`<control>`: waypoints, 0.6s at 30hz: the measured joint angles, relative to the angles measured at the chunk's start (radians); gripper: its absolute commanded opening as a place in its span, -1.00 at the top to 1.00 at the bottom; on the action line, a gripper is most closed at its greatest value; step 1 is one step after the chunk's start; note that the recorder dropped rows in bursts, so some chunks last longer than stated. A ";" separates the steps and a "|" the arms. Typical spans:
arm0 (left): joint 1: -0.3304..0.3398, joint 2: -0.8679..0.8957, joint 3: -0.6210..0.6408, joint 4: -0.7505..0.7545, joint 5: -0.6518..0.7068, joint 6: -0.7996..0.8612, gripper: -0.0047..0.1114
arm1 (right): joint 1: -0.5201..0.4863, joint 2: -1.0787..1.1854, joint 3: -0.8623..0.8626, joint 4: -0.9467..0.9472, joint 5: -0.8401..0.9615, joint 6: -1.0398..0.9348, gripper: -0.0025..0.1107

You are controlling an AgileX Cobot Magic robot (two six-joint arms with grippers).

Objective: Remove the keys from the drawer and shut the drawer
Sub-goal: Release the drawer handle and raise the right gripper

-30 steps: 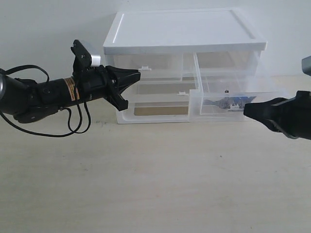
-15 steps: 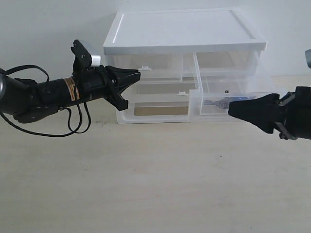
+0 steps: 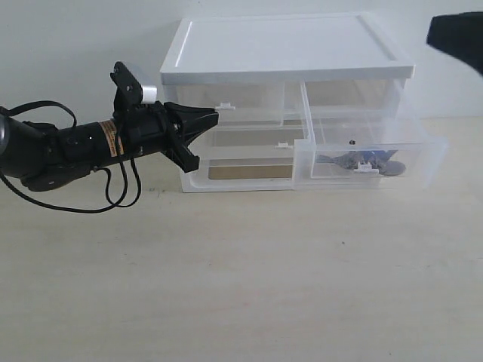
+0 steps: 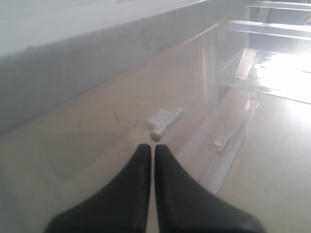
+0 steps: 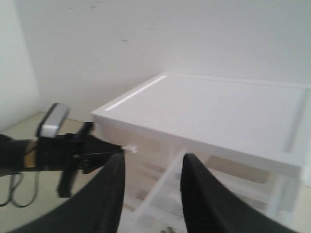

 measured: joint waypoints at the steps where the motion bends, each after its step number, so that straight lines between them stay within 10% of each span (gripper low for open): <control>1: 0.000 0.000 0.000 0.000 0.000 0.000 0.84 | 0.000 -0.009 -0.019 -0.030 0.040 0.035 0.36; 11: -0.002 0.000 0.000 0.000 0.000 0.006 0.84 | 0.000 0.187 -0.336 -0.342 0.201 0.340 0.36; 15: -0.002 0.000 0.000 0.000 0.000 0.006 0.84 | 0.000 0.309 -0.375 -0.357 0.653 0.056 0.36; 18: -0.002 0.000 0.000 0.000 0.000 0.006 0.84 | 0.000 0.350 -0.392 -0.028 0.959 -0.242 0.36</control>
